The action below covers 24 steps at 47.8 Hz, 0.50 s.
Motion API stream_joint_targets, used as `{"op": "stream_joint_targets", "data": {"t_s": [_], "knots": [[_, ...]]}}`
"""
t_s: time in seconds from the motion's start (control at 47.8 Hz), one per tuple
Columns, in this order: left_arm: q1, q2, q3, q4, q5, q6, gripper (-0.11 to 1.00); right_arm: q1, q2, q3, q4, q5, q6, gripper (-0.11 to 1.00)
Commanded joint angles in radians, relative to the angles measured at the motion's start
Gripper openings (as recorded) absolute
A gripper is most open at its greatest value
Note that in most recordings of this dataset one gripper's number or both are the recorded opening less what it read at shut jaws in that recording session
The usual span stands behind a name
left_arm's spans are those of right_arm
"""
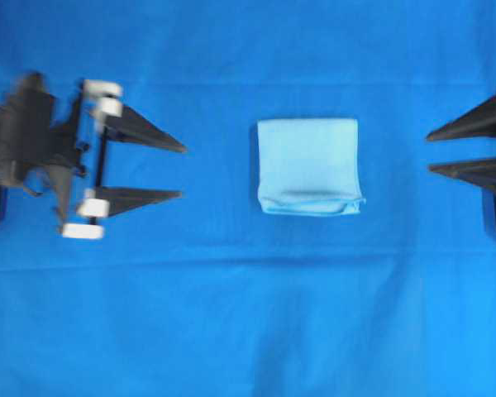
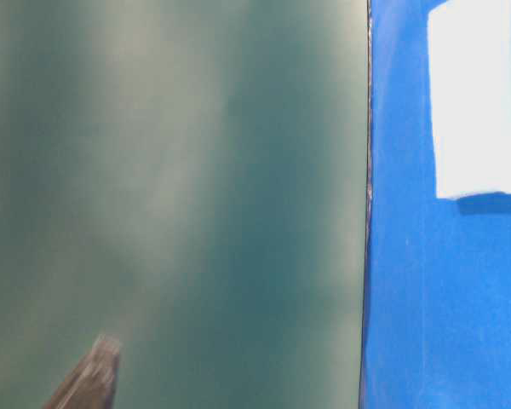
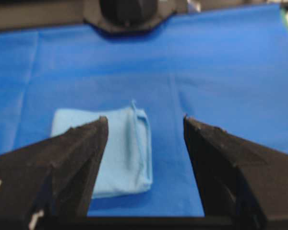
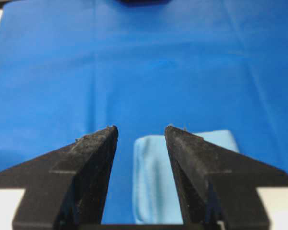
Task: Fold a vertical towel.
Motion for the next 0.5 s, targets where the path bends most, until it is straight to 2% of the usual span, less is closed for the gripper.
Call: {"op": "stream_joint_targets", "data": {"t_s": [0.0,0.293,0.481], "knots": [[0.017,-0.095,0.029,0.003,0.009,-0.011,0.61,-0.011,-0.043,-0.028,-0.02,0.038,-0.002,0.51],[0.054,-0.408,0.204,0.002,0.094,-0.018,0.61,-0.069,-0.216,0.077,-0.035,0.064,0.005,0.51],[0.075,-0.598,0.356,0.002,0.1,-0.067,0.61,-0.124,-0.288,0.187,-0.023,0.02,0.011,0.51]]}}
